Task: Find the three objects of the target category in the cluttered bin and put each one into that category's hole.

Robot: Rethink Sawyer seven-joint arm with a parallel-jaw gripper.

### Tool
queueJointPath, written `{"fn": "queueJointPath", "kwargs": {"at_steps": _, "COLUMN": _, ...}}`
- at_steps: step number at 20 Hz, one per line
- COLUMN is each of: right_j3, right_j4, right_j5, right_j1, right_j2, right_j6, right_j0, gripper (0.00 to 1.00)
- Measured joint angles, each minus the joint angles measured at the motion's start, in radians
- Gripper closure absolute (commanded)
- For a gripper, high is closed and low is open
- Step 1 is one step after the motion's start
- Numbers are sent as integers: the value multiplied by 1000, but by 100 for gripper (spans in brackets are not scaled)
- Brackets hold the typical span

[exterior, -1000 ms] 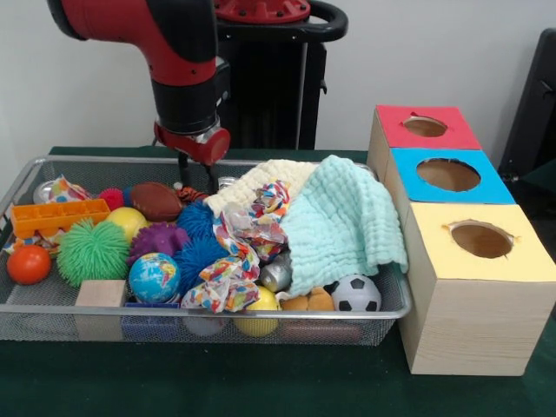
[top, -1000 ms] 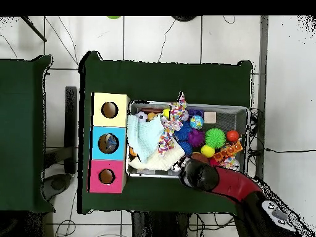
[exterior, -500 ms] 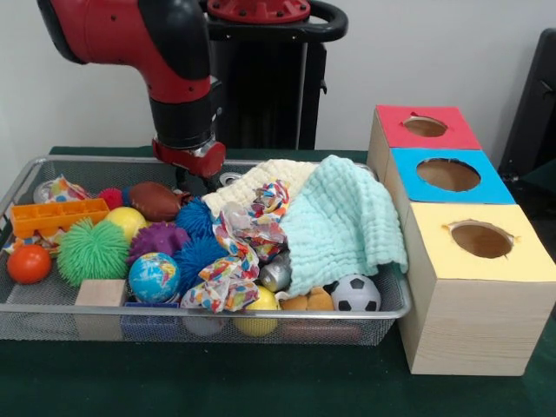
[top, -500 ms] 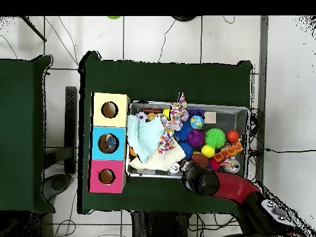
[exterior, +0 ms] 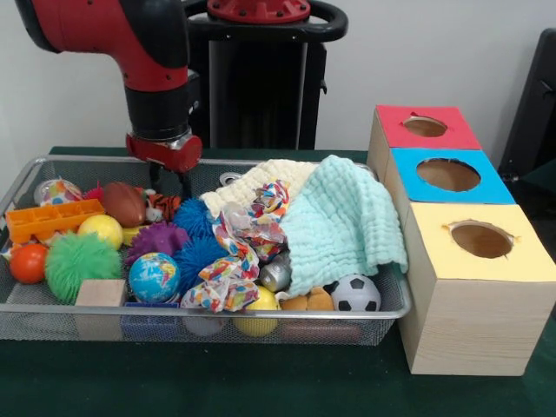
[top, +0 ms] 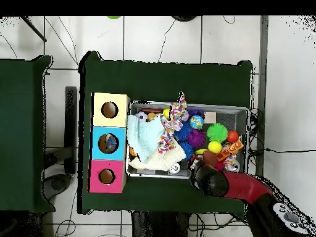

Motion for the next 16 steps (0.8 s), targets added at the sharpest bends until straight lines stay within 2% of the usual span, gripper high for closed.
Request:
{"fn": "queueJointPath", "kwargs": {"at_steps": 5, "right_j3": -69, "right_j4": -79, "right_j5": 0, "right_j1": -46, "right_j2": -3, "right_j6": 0, "right_j0": 22, "gripper": 0}}
{"fn": "queueJointPath", "kwargs": {"at_steps": 16, "right_j3": -213, "right_j4": -166, "right_j5": 0, "right_j1": -95, "right_j2": -35, "right_j6": 0, "right_j0": 69, "gripper": 0}}
